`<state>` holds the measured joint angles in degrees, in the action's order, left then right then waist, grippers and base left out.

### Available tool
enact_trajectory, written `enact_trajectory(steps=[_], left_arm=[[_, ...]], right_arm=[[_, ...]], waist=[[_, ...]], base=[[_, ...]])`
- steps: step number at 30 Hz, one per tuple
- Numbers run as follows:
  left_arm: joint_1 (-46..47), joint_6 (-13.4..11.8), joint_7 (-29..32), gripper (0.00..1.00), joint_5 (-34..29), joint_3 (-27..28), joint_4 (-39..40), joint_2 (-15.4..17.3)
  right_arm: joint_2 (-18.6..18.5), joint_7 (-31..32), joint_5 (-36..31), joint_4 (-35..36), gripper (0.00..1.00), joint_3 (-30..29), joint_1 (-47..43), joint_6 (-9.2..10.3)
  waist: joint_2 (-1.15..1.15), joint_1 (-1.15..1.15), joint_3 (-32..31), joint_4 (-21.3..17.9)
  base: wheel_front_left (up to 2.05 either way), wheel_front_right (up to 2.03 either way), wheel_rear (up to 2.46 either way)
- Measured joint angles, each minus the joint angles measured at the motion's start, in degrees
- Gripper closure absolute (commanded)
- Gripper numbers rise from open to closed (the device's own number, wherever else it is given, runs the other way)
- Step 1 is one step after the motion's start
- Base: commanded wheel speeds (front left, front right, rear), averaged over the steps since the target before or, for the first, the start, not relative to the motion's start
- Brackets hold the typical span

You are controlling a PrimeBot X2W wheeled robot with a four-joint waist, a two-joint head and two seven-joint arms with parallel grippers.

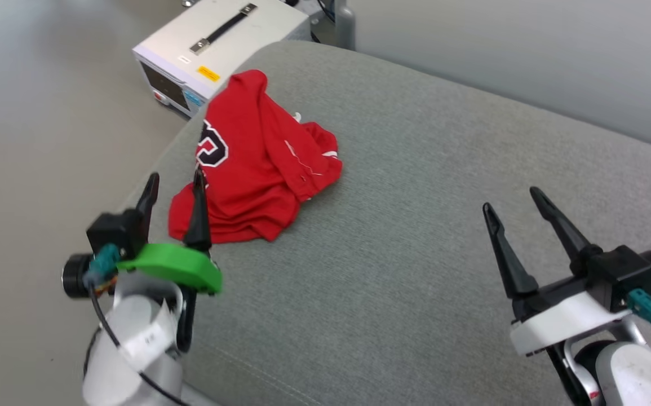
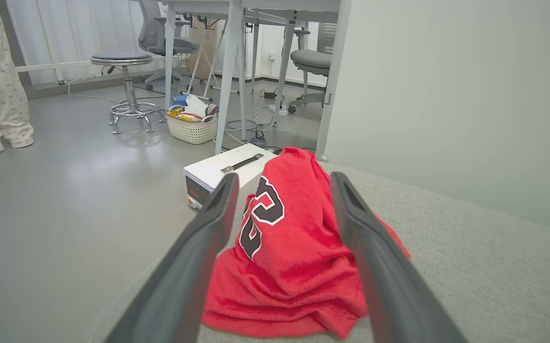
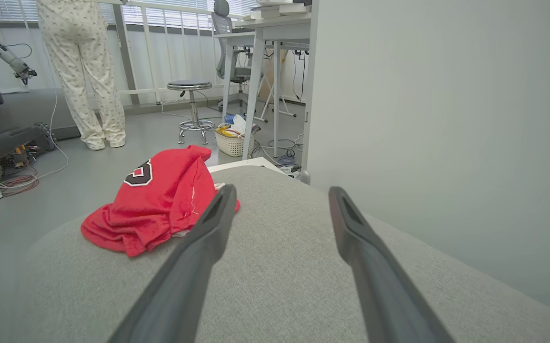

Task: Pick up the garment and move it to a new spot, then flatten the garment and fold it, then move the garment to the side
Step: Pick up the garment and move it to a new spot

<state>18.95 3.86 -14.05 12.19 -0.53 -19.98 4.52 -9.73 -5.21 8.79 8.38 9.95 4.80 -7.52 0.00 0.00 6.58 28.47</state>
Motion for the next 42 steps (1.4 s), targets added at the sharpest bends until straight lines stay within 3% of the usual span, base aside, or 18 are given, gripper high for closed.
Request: enact_trajectory(steps=[11,16,23,31,32,33,34,42], left_arm=[[20.33,3.19,10.78,0.0,6.97,-1.02,-17.61,6.36],[27.37,3.3,21.2,0.0,11.38,-2.88,-25.94,9.89],[31.7,3.45,33.64,0.0,17.27,-6.23,-34.31,13.25],[34.31,2.86,37.33,0.0,19.02,-7.23,-40.05,15.37],[34.7,2.86,37.67,0.14,19.16,-7.17,-40.55,15.43],[35.05,2.86,37.87,0.47,19.16,-7.23,-40.85,15.49],[35.29,2.83,37.86,1.0,19.15,-7.28,-41.05,15.51],[35.34,2.4,34.18,1.0,18.16,-9.43,-42.58,14.4]], right_arm=[[-3.66,1.43,1.1,2.48,0.0,-1.31,3.25,-0.01],[-5.15,1.43,1.55,3.6,0.0,-1.94,5.13,0.0],[-6.25,1.33,2.29,4.08,0.0,-2.22,6.54,0.0],[-7.43,0.91,3.27,4.03,0.0,-2.56,7.44,-0.01],[-7.5,0.91,3.36,4.02,0.0,-2.6,7.44,0.0],[-7.51,0.91,3.44,4.02,0.0,-2.65,7.44,-0.01],[-7.53,0.92,3.45,4.01,0.0,-2.7,7.44,0.0],[-7.23,1.19,3.58,3.63,0.0,-2.68,7.32,0.0]], waist=[[0.0,0.01,8.17,-5.8],[0.0,0.01,12.48,-8.22],[0.0,0.01,17.95,-11.06],[0.01,0.0,22.1,-13.55],[0.01,0.0,22.38,-13.76],[0.01,-0.01,22.56,-13.91],[0.01,-0.01,22.6,-13.95],[0.0,0.0,20.18,-13.19]], base=[[0.0,0.0,0.0],[0.0,0.0,0.0],[0.0,0.0,0.0],[0.0,0.0,0.0],[0.0,0.0,0.0],[0.0,0.0,0.0],[0.0,0.0,0.0],[0.0,0.0,0.0]])
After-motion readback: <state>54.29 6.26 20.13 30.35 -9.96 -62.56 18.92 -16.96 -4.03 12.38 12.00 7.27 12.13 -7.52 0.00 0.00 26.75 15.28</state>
